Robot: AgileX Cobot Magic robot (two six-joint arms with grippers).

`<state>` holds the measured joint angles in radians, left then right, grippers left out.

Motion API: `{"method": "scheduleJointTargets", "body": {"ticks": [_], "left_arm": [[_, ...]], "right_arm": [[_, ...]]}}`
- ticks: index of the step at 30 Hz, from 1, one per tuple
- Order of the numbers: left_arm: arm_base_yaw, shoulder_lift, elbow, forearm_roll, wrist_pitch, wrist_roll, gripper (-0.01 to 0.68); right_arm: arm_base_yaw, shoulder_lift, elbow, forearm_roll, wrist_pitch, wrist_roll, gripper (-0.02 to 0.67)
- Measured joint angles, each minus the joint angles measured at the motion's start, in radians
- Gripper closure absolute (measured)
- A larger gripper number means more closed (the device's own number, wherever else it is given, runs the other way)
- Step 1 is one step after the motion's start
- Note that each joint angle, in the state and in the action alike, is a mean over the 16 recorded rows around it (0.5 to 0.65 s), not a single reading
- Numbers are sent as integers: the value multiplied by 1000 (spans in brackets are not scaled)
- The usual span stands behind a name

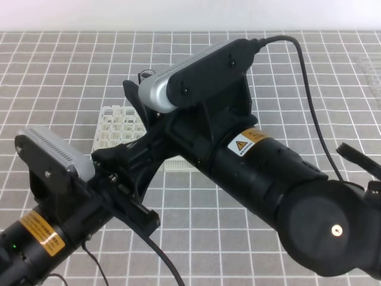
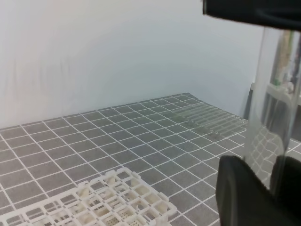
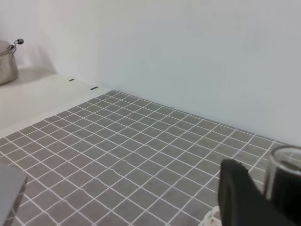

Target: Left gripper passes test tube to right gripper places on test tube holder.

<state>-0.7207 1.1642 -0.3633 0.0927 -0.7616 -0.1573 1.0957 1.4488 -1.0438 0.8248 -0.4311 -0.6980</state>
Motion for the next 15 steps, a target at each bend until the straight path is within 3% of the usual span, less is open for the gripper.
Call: {"method": "scheduleJointTargets", "body": {"ticks": [7,15], "left_arm": [[0,0,0,1,-2,-2,551],[0,-1,0,2,-8,-10,370]], "right_arm": [[0,0,0,1,3,0,558],[0,0,0,2,10,-11,558]]}}
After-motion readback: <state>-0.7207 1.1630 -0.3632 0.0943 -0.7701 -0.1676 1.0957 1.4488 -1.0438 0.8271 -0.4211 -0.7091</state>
